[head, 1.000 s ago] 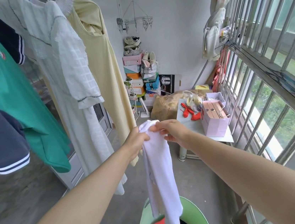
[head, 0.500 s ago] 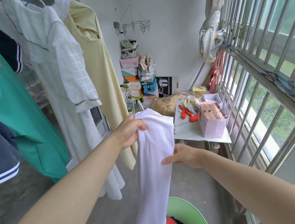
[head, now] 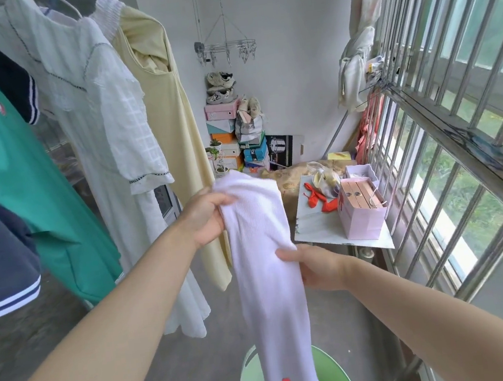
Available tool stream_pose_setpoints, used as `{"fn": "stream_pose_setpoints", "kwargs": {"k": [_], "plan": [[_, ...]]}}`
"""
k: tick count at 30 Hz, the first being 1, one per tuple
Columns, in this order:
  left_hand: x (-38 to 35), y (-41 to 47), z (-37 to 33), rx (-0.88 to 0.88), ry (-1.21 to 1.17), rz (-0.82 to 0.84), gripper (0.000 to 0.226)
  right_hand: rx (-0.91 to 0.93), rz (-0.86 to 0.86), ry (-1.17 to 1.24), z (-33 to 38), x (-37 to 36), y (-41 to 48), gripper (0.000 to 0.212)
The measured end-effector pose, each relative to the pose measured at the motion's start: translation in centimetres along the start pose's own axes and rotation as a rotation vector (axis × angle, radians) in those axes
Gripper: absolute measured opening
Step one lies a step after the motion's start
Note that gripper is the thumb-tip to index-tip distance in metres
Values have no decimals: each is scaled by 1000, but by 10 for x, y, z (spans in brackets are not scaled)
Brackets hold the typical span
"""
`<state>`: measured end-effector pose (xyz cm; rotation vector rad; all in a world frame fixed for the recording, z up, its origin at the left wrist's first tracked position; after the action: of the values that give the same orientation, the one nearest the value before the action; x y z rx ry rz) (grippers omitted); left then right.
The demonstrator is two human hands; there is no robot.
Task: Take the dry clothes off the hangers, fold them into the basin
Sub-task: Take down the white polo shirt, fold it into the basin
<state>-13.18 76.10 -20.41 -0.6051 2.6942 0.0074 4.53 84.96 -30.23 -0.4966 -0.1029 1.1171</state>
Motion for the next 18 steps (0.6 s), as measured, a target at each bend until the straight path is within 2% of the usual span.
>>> {"fn": "stream_pose_setpoints", "kwargs": {"k": [1, 3, 6, 8, 10, 13, 18], "plan": [[2, 4, 0, -11, -85, -19, 35, 17, -3, 75, 6, 0, 0, 37], [9, 7, 19, 108, -133, -9, 47, 42, -40, 190, 17, -2, 2, 23], [20, 3, 77, 441, 103, 99, 70, 71, -179, 193, 24, 0, 9, 27], [23, -5, 99, 551, 209, 103, 65, 65, -289, 78, 20, 2, 12, 27], [20, -11, 102, 524, 310, 13, 49, 15, -389, -9, 12, 7, 13, 24], [22, -9, 106, 424, 426, -131, 54, -77, -496, -48, 1, 13, 16, 24], [14, -7, 104, 268, 571, -167, 34, -90, -565, -40, -3, 14, 23, 45]]}}
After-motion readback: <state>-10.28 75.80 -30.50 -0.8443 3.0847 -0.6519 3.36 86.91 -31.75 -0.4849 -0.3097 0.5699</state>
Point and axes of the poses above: each hand's wrist, its own y-axis towards the middle knuckle, its own x-axis out of the back of the hand, z = x × y, the point moved 2 cm from there along y, towards the middle knuckle, and after that the axes turned 1 degree about -x, right-handed, at the moved point
